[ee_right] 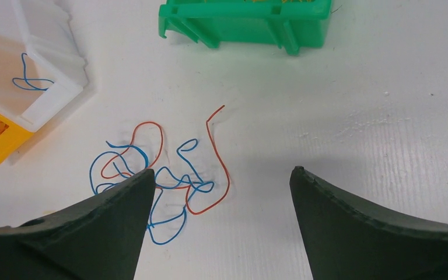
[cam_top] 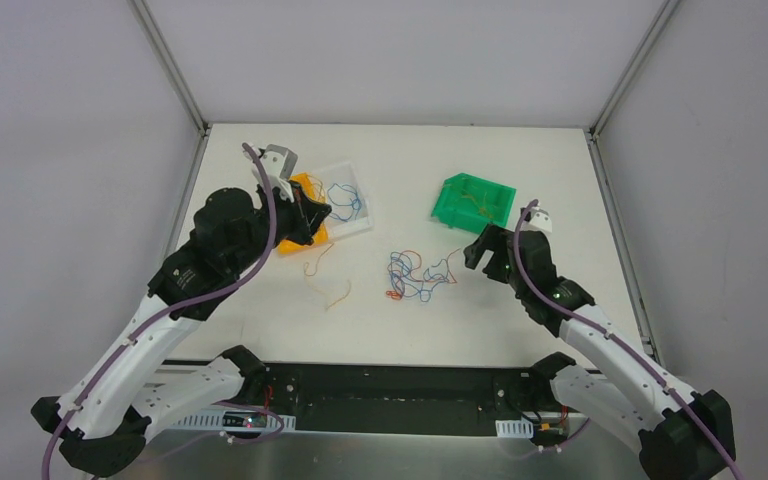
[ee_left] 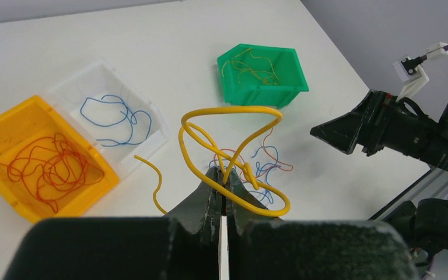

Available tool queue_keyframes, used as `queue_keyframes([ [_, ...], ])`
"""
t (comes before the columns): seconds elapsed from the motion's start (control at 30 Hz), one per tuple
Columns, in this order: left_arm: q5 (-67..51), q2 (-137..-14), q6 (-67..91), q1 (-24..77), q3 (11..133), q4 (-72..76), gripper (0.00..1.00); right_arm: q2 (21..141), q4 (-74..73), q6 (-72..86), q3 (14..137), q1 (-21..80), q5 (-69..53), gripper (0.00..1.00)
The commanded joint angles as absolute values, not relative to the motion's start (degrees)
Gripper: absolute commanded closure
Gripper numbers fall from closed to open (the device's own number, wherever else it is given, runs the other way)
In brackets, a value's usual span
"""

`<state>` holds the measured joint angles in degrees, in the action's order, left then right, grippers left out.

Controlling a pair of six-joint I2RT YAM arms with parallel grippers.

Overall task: Untangle the cables
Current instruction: Untie the cable.

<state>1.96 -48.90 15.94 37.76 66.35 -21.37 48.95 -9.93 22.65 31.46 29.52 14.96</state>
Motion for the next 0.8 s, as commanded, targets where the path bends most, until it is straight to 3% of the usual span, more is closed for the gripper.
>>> queue_keyframes([
  [0.0,2.9,-45.5,16.9,37.4,63.6,-19.3,1.0,49.5,-5.2,22.0,29.8,29.3,13.2,0.11],
  [0.17,3.9,-44.5,17.3,37.4,61.8,-19.8,1.0,50.7,5.2,23.1,24.2,29.4,12.4,0.12],
  [0.43,3.3,-48.5,18.2,37.4,58.4,-23.0,1.0,50.3,9.8,24.1,21.1,29.4,12.6,0.13],
  [0.77,10.1,-60.7,19.5,37.4,62.4,-43.2,0.98,48.0,10.5,24.6,19.8,29.4,13.1,0.13],
])
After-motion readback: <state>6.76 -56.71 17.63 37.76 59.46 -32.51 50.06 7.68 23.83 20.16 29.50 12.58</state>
